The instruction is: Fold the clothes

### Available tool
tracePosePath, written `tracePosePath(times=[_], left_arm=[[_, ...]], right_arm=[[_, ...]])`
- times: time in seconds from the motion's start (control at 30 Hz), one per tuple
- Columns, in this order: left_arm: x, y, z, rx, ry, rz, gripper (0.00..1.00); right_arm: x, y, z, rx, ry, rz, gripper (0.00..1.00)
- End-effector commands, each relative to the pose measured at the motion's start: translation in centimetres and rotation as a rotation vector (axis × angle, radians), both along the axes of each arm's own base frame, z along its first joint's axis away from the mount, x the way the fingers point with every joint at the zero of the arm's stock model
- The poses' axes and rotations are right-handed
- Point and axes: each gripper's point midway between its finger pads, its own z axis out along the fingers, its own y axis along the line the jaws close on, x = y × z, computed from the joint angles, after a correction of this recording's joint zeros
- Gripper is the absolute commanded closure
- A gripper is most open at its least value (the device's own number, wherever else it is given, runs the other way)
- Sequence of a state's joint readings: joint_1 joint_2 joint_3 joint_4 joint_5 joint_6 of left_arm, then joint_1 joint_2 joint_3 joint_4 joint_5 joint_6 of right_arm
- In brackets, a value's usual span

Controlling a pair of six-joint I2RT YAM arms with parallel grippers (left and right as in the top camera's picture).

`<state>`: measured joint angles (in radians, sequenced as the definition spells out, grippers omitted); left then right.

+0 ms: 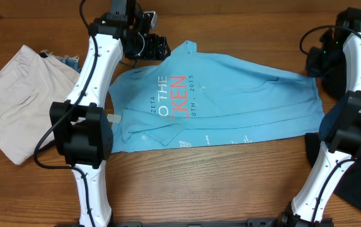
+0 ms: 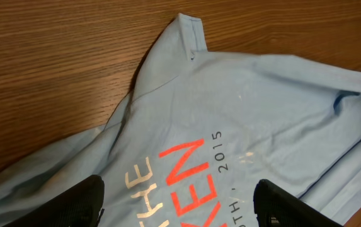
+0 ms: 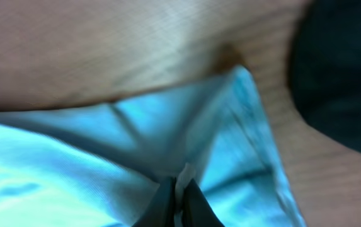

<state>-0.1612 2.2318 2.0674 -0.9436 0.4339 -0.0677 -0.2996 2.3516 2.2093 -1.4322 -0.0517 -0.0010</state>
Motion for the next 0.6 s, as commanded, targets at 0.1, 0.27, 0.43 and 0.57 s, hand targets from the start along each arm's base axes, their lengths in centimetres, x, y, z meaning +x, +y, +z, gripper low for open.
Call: tracePosePath(times=[0.1,0.27,0.43,0.57], left_arm=[[0.2,0.1,1.7,-0.002,-0.046,-0.017,0.17],[0.1,-0.1,1.7,-0.001,-0.046,-0.022,0.13],[0.6,-0.5,1.4,0.008,-0.070,-0.038,0.12],[2.0,-1.6,0.9,0.004,-0.122,-0.052,0.21]], right_arm=[[-2.4,-1.4,1.4,-0.094,0.082,-0.009,0.94],[-2.7,-1.3,1.3,-0.090,0.096,-0.008,0.91],[-2.6,-1.0,1.3,-0.074,0.089,-0.008,0.89],[-2.1,-0.4,1.3,-0.046,0.068,-0.004,0.89]])
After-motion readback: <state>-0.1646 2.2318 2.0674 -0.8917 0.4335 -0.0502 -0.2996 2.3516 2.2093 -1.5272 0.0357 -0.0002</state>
